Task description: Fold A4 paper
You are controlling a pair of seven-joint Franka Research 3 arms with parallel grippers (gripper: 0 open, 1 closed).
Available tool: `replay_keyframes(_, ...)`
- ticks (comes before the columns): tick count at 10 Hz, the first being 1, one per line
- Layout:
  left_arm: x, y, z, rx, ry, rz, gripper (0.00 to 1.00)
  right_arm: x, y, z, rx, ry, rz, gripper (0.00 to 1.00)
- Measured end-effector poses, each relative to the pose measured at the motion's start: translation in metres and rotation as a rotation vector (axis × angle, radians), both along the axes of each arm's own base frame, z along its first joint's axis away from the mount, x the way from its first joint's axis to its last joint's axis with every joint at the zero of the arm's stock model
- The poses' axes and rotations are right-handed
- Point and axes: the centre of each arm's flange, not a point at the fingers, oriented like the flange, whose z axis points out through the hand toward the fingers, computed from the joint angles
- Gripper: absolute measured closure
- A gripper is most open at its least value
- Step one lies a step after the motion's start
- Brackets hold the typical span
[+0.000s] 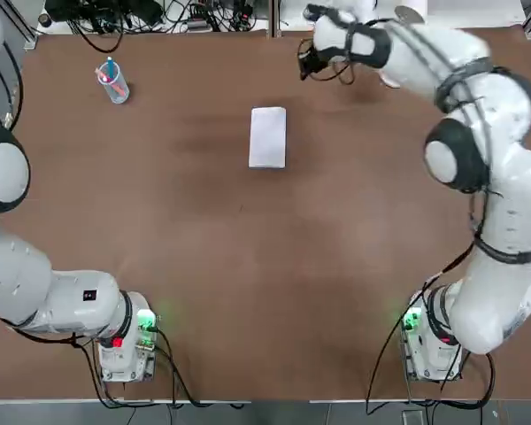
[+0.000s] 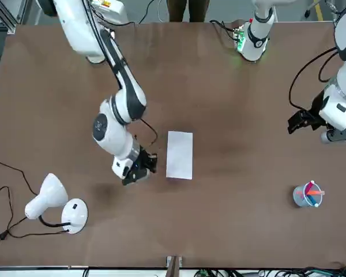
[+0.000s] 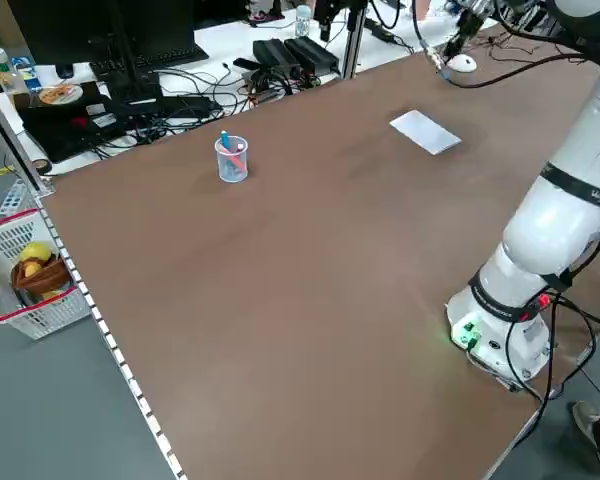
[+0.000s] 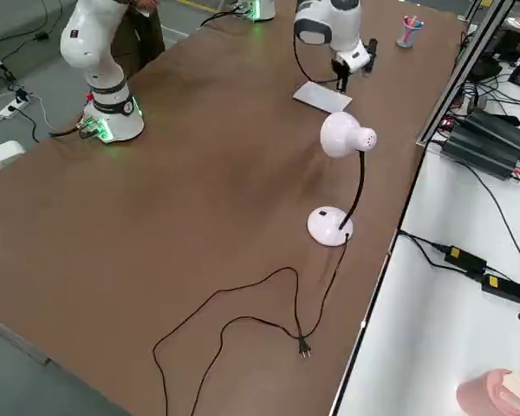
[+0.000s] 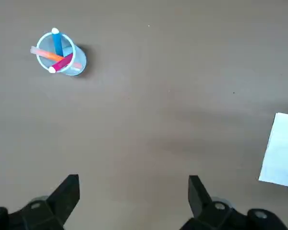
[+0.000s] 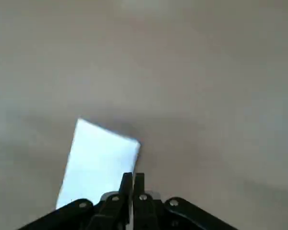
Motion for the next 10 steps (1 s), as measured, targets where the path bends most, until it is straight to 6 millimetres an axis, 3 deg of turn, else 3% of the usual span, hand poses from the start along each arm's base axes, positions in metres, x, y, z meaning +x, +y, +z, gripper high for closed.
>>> replay_keyframes(2,-0.002,0.004,0.010,0.000,-0.017,0.004,0.00,-0.014,-0.087,0.080,-0.067,0.069,0.041,0.63)
replay_keyframes(4,-0.011,0.009,0.027,0.004,-0.035,-0.003,0.00,-0.038,-0.156,0.146,-0.167,0.097,0.043,0.53)
replay_keyframes(8,-0.016,0.014,0.033,0.006,-0.034,-0.005,0.00,-0.072,-0.262,0.226,-0.334,0.170,-0.040,0.00)
replay_keyframes(10,-0.016,0.014,0.032,0.007,-0.032,-0.005,0.00,-0.077,-0.311,0.252,-0.331,0.179,-0.121,0.00)
